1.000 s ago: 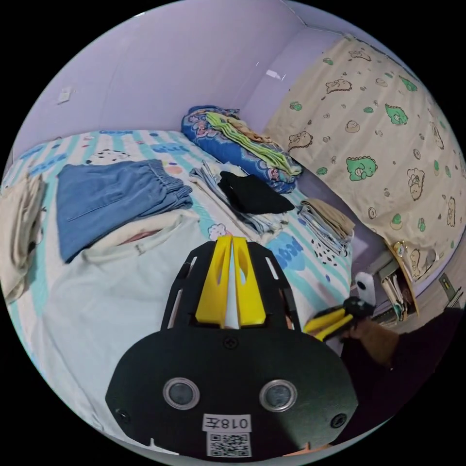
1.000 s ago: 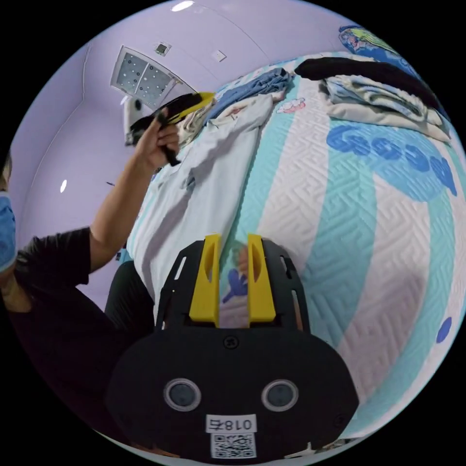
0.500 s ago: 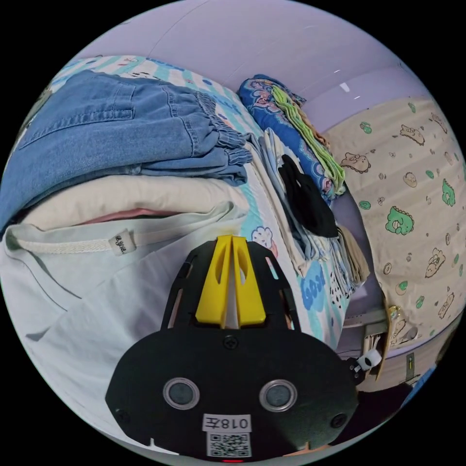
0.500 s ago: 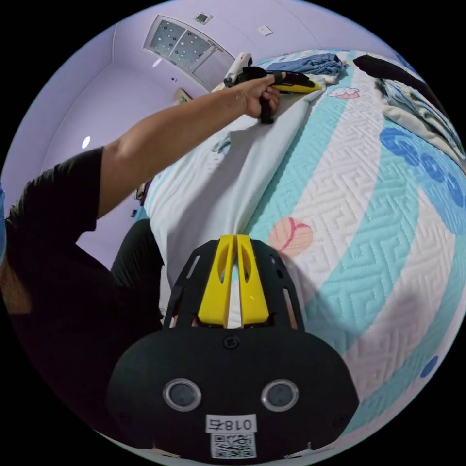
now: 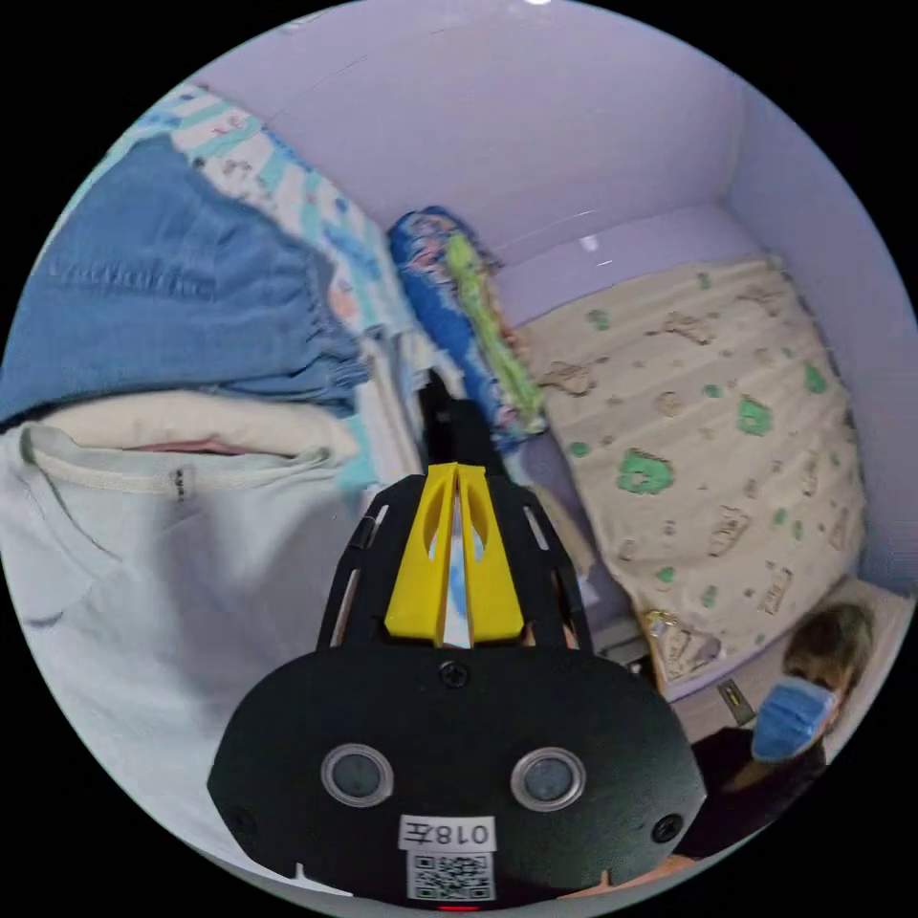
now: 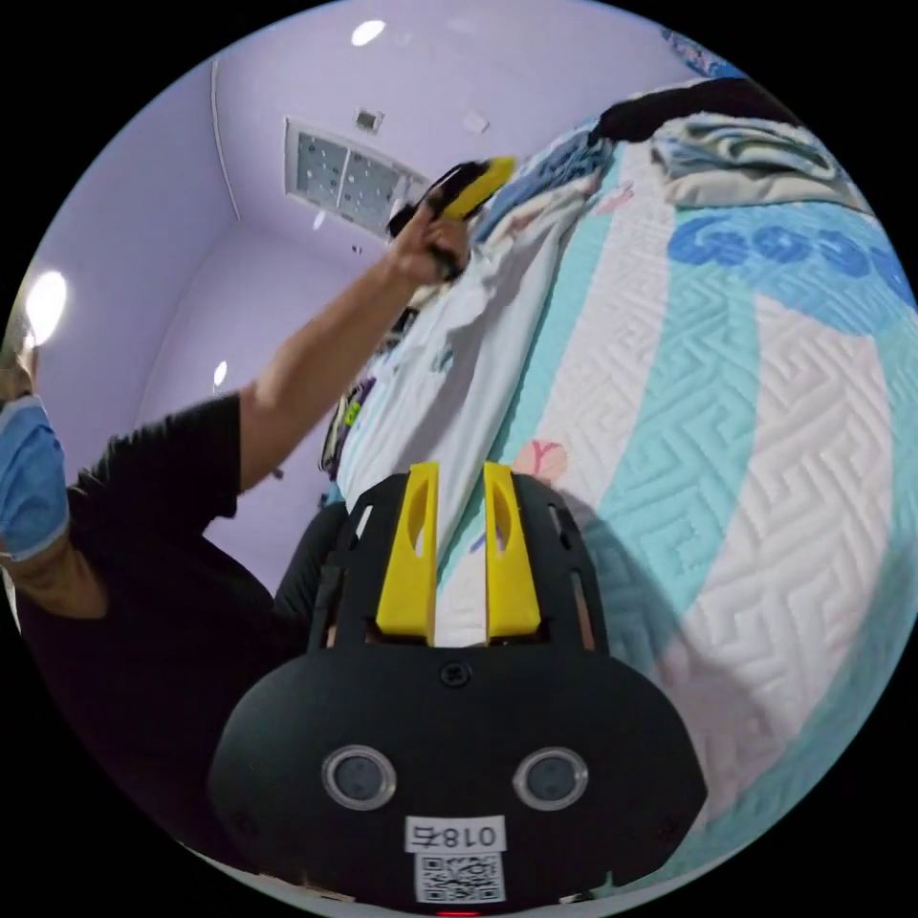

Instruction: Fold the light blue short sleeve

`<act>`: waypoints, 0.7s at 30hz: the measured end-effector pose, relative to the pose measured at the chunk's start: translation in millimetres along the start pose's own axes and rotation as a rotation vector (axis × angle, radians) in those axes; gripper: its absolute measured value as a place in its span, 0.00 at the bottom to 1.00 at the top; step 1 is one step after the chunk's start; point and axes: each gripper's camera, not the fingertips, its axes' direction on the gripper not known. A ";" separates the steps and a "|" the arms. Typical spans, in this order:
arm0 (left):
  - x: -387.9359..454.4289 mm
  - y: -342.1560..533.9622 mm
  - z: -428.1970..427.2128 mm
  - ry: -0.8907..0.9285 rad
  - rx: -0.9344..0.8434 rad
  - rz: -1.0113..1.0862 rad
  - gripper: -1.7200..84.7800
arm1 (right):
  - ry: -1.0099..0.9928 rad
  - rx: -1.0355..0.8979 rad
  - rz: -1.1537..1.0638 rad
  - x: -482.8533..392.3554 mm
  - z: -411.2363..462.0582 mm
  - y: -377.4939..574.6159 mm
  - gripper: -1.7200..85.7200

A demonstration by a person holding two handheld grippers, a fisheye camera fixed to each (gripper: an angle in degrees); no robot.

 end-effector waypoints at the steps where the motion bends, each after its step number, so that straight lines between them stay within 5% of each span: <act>1: 21.7 16.5 -29.1 0.075 0.062 0.044 0.01 | -0.014 0.034 -0.001 3.1 -5.3 3.1 0.11; 6: 100.2 141.7 -169.9 0.064 0.147 0.174 0.03 | -0.125 0.293 -0.029 23.1 -33.6 32.5 0.11; 11: 143.0 372.5 -310.9 -0.181 0.211 0.059 0.07 | -0.150 0.363 -0.074 27.0 -28.3 54.8 0.10; 17: 165.0 569.4 -334.1 -0.485 0.058 -0.109 0.10 | -0.179 0.385 -0.102 23.8 -4.6 84.4 0.09; 21: 158.8 622.4 -304.7 -0.593 -0.066 -0.131 0.11 | -0.145 0.321 -0.139 2.3 18.5 95.9 0.08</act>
